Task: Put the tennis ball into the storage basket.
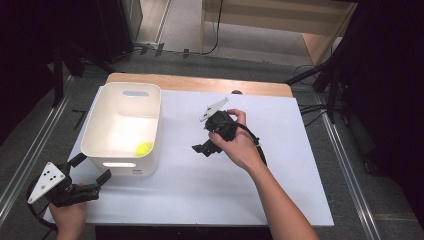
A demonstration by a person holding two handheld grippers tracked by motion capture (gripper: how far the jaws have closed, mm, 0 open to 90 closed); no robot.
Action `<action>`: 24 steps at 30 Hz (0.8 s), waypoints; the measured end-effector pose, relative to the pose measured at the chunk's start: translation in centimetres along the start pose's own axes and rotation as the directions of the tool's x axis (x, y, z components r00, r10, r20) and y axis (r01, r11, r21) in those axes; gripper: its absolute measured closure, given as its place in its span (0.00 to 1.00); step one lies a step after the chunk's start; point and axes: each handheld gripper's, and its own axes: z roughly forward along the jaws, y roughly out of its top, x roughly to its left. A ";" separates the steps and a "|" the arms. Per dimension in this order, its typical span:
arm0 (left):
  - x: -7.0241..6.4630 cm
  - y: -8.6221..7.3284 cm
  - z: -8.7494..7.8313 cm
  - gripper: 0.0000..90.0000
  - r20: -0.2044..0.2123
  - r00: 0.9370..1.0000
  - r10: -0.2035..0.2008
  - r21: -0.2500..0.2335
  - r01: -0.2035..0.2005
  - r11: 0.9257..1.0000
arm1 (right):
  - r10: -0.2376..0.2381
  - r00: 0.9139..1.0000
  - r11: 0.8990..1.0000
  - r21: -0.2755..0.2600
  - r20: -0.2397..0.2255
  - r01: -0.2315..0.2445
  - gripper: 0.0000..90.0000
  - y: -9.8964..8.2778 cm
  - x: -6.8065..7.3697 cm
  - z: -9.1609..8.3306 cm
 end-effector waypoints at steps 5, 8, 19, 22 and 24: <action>0.0 0.0 0.0 0.00 0.000 1.000 -0.001 0.000 0.001 1.000 | 0.014 1.000 1.000 -0.017 0.004 -0.014 0.00 -1.1 0.0 -0.3; 0.0 0.0 0.0 0.00 -0.001 1.000 -0.001 0.000 0.001 1.000 | 0.024 1.000 0.999 -0.030 0.010 -0.024 0.00 -1.8 0.0 -0.5; 0.0 0.0 0.0 0.00 -0.002 1.000 0.000 0.000 0.000 1.000 | 0.075 0.996 0.994 -0.087 0.036 -0.072 0.00 -4.7 -0.3 -1.8; 0.0 0.0 0.0 0.00 -0.002 1.000 -0.002 0.000 0.002 1.000 | 0.093 0.995 0.991 -0.102 0.043 -0.088 0.00 -5.6 -0.4 -2.1; -0.1 0.0 0.0 0.00 -0.002 1.000 -0.002 0.000 0.002 1.000 | 0.113 0.993 0.988 -0.114 0.046 -0.107 0.00 -6.2 -0.5 -2.3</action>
